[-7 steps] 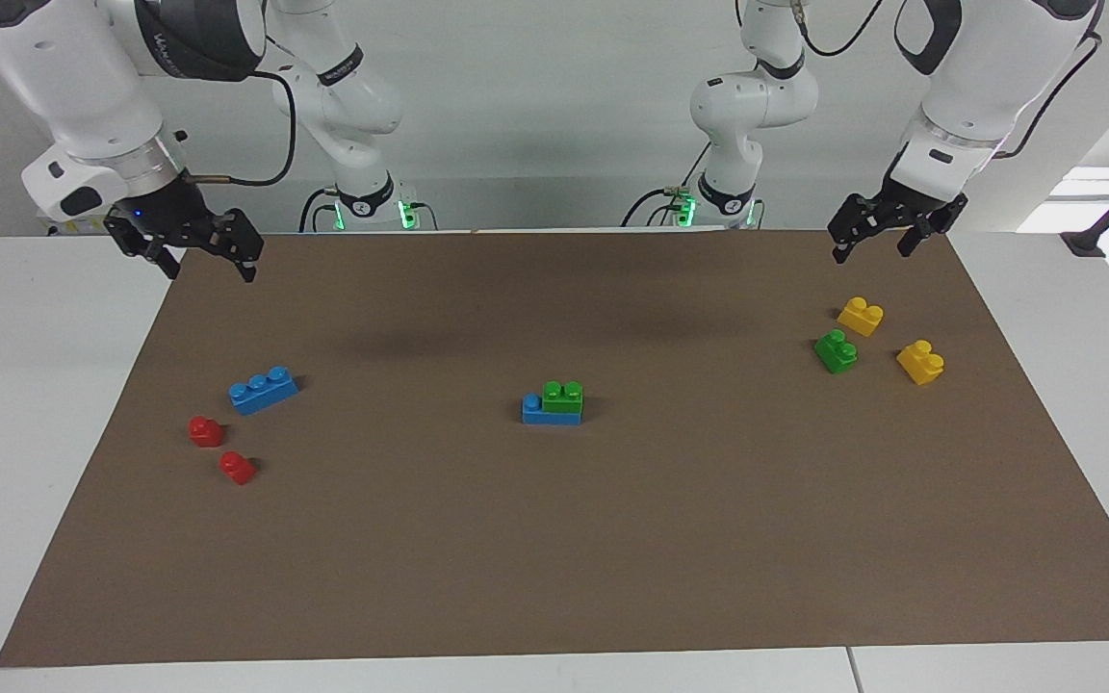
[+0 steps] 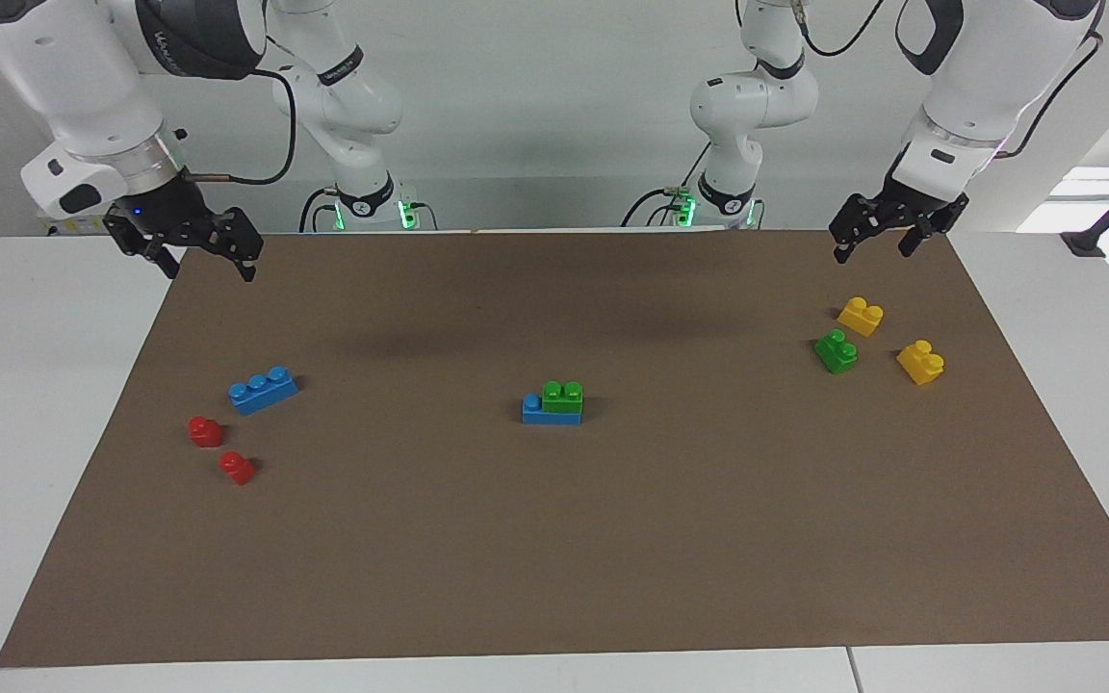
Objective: Remove green block with left arm and hold with right
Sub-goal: 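Move the left gripper toward the green-blue block while the right gripper approaches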
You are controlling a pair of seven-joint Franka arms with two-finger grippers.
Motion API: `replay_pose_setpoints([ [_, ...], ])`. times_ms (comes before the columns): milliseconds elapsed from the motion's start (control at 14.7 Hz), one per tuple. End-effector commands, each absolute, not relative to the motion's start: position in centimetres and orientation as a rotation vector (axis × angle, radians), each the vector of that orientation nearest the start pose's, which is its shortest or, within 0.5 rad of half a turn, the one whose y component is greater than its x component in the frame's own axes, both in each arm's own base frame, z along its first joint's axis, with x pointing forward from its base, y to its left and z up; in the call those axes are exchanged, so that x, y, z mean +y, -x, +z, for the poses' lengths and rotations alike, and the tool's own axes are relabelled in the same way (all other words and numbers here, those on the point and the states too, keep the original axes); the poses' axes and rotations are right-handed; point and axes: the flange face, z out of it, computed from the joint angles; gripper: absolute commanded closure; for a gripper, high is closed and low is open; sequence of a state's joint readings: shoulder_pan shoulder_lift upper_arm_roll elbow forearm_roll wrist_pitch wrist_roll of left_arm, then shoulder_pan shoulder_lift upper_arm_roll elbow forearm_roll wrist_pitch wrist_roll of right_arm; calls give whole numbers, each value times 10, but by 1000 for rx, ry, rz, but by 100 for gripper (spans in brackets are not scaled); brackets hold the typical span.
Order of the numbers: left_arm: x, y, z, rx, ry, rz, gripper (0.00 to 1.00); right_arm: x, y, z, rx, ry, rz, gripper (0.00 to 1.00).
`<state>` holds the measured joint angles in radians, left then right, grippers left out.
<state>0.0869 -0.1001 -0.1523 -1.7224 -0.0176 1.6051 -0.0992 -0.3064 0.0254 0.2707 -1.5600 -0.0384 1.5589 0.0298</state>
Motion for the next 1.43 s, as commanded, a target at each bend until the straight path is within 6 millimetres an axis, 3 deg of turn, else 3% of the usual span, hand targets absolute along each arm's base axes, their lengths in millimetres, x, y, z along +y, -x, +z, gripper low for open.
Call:
replay_pose_setpoints([
  [0, -39, -513, 610, -74, 3150, 37, 0, -28, -556, 616, 96, 3178, 1, 0],
  [272, -44, -511, 611, -250, 3137, 48, 0, -32, -560, 618, 107, 3174, -48, 0],
  [612, -73, -507, 615, -398, 3120, 39, 0, -25, -562, 618, 136, 3155, -75, 0],
  [816, -103, -499, 618, -602, 3084, 29, 0, -23, -561, 617, 398, 3130, -65, 0],
  [1088, -161, -481, 617, -1018, 2994, 55, 0, -17, -557, 614, 732, 3069, -54, 1],
  [1360, -183, -469, 613, -1268, 2945, 142, 0, -14, -554, 610, 993, 2998, -38, 1],
])
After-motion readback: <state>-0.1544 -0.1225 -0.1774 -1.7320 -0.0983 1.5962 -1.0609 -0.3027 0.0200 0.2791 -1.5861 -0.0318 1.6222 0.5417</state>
